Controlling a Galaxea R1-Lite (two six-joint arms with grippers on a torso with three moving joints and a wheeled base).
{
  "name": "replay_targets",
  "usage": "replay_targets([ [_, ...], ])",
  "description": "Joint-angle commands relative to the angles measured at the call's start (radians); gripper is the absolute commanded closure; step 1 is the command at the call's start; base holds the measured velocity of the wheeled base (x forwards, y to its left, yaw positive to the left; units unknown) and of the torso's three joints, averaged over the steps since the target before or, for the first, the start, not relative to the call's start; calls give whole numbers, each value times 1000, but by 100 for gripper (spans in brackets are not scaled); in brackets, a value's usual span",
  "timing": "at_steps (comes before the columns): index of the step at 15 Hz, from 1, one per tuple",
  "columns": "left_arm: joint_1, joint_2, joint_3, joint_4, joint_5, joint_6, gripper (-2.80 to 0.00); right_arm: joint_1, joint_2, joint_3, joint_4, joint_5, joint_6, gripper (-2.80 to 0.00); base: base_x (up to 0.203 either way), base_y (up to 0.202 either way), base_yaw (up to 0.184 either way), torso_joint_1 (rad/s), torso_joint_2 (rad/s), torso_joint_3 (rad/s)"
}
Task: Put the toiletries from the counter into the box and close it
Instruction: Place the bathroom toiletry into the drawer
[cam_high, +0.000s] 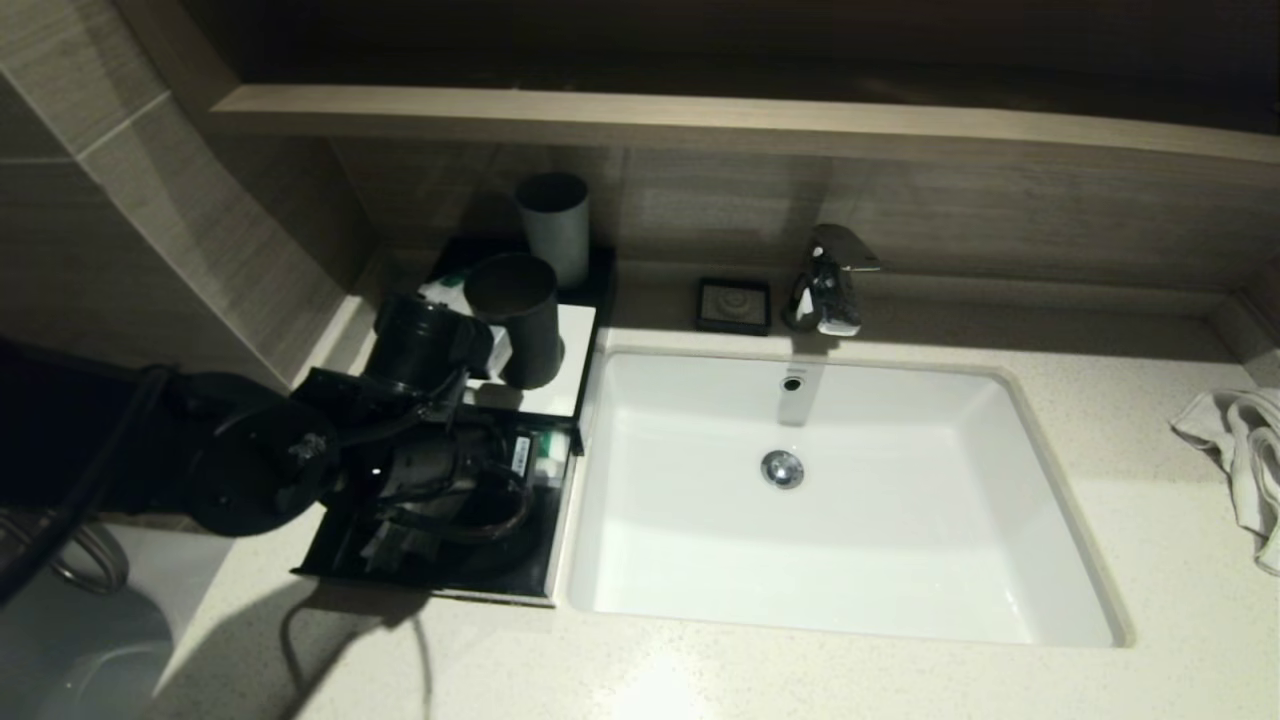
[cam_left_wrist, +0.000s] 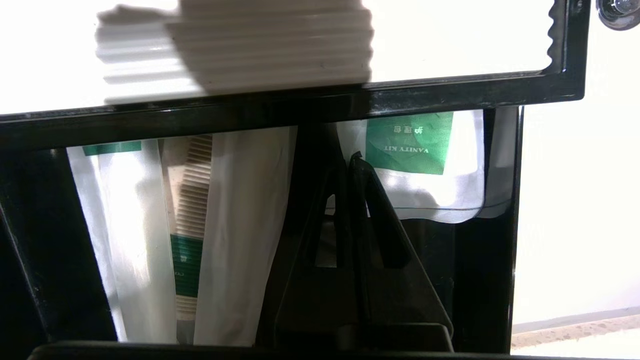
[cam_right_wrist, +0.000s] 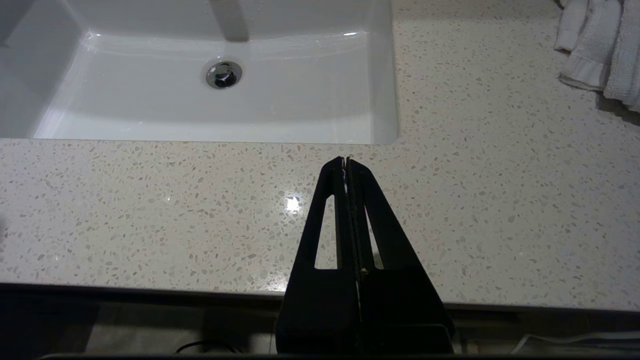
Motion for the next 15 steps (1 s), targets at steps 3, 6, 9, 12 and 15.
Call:
replay_targets([
  [3, 2, 0, -5, -12, 3, 2, 0, 0, 2, 0, 0, 0, 1, 0, 0, 0, 0, 0, 0, 0],
  [6, 17, 6, -6, -29, 4, 4, 0, 0, 2, 0, 0, 0, 1, 0, 0, 0, 0, 0, 0, 0],
  [9, 19, 0, -6, -35, 7, 4, -280, 0, 2, 0, 0, 0, 1, 0, 0, 0, 0, 0, 0, 0],
  [12, 18, -26, 0, -35, 6, 4, -280, 0, 2, 0, 0, 0, 1, 0, 0, 0, 0, 0, 0, 0],
  [15, 17, -85, 24, -33, 6, 4, -280, 0, 2, 0, 0, 0, -1, 0, 0, 0, 0, 0, 0, 0],
])
